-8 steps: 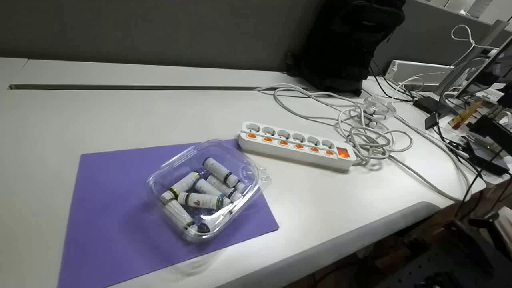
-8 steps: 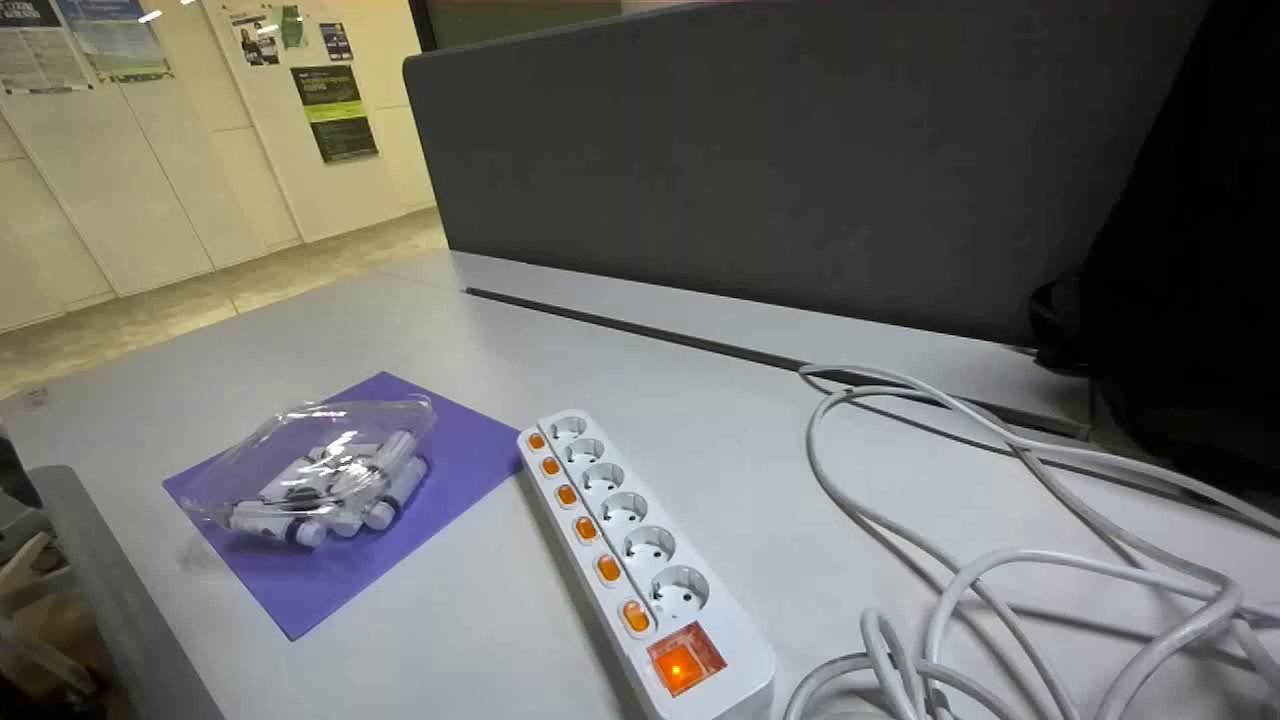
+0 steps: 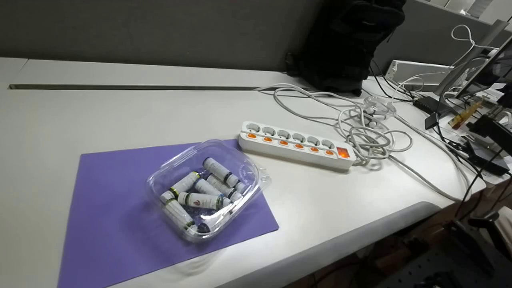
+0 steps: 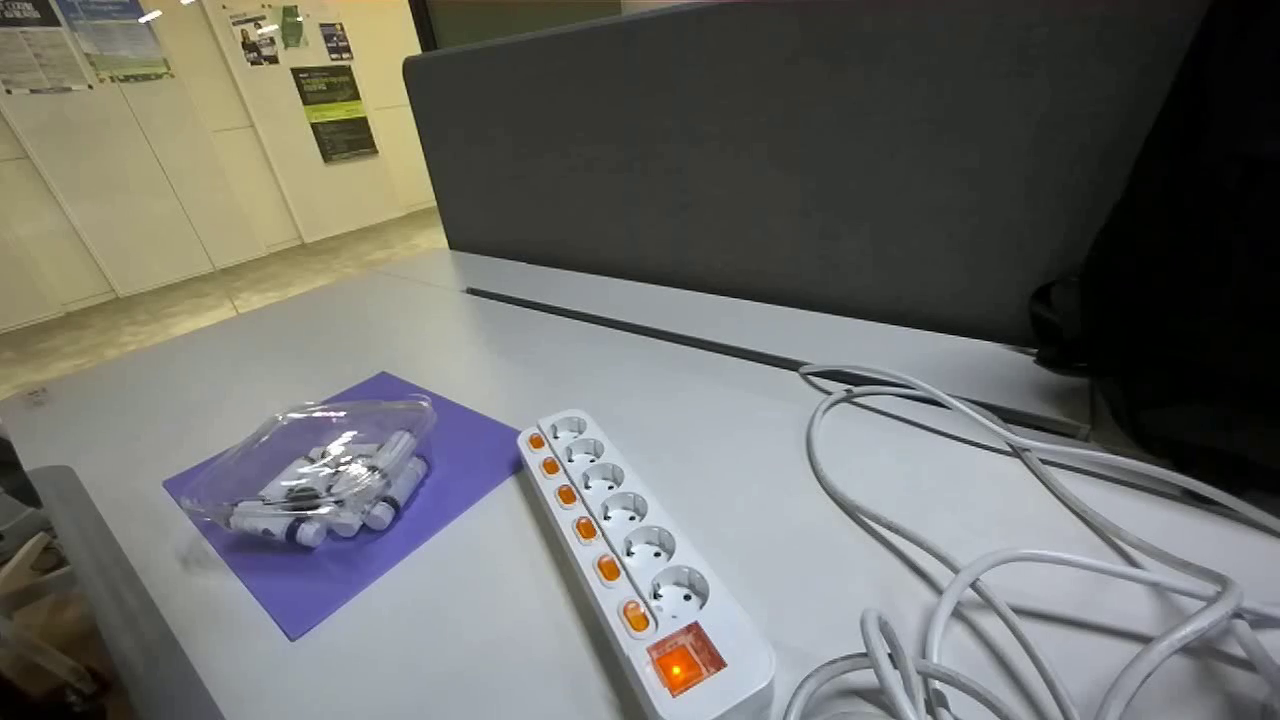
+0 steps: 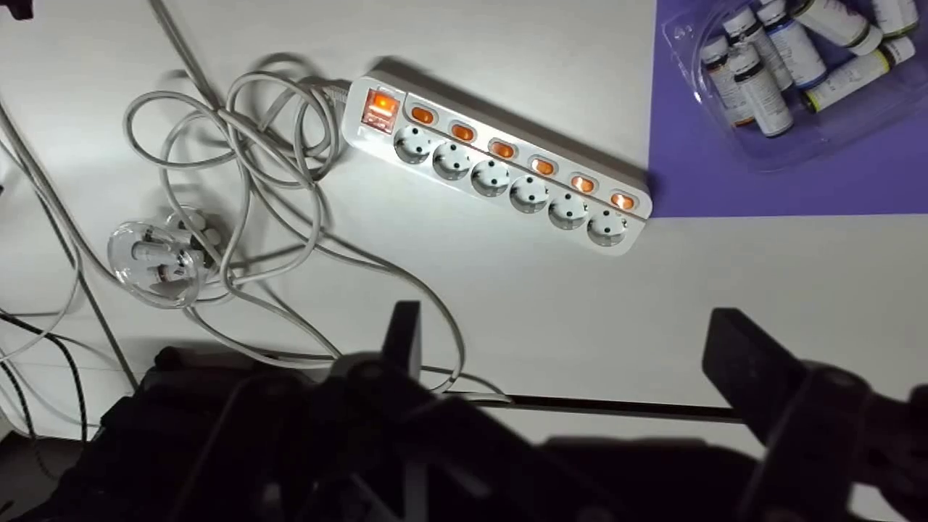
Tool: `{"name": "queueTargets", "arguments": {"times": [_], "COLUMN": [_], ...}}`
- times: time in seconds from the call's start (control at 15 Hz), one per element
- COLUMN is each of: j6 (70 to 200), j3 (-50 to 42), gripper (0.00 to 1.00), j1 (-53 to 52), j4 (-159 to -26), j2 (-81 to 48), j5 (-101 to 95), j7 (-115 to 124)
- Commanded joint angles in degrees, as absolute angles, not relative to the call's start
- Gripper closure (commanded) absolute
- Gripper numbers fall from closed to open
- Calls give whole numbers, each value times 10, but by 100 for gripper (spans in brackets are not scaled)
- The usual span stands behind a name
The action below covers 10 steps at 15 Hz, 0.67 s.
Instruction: Turn on the third switch from the left side of the adapter
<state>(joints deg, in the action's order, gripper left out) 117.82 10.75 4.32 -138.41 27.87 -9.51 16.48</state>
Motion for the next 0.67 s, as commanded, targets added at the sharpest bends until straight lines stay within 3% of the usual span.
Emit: {"name": "queueTargets", "arguments": {"times": [0.0, 0.6], "j6": [1176, 1238], "j3": [96, 94], "gripper": [0, 0], "j1": [30, 64], "j4": [-1383, -1405], "j2": [277, 231], "j5": [-101, -140], "j7": [170, 227]}}
